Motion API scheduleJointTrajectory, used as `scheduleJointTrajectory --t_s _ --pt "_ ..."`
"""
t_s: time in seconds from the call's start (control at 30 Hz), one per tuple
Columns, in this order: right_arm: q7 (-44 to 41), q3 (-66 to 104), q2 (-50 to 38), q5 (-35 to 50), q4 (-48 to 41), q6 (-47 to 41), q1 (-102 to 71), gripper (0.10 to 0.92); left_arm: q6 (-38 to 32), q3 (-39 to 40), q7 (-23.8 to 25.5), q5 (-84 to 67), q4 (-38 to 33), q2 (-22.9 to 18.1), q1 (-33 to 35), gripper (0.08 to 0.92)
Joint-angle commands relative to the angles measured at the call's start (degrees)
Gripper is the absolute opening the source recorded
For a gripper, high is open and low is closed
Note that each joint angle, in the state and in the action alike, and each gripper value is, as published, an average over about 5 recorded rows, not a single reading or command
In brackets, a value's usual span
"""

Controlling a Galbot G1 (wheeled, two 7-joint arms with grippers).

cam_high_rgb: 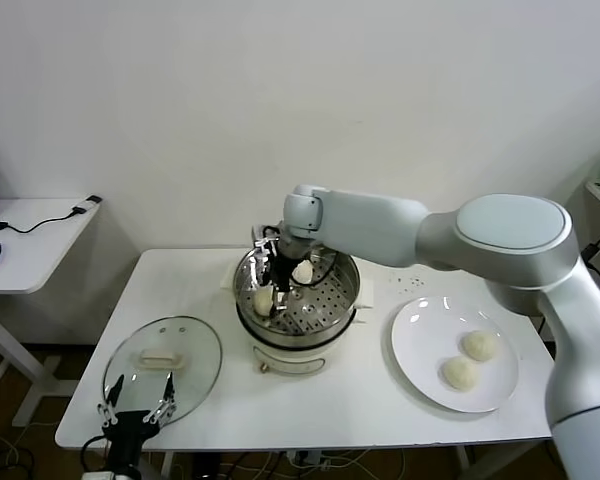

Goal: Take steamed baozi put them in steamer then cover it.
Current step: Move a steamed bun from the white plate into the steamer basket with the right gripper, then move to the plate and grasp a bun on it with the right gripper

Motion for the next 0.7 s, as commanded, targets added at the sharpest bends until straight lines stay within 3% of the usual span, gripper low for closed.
scheduleJointTrajectory --t_s 0.03,0.37,0.7 --pt "-1.91 0.22 -7.47 -0.07 5.49 1.09 7.09 0.822 0.14 0.08 -0.01 0.11 0.10 0.05 -0.23 0.823" --pt "-3.79 -1.16 -28.54 -2.81 18.13 3.46 16.16 0.823 0.75 0.16 0.03 1.15 0.11 -0.07 -1.36 0.823" --pt "-4.60 0.18 -49.87 -17.39 30.48 4.05 10.35 0.823 1.58 -0.05 -0.27 1.90 -0.41 -0.33 -1.99 0.823"
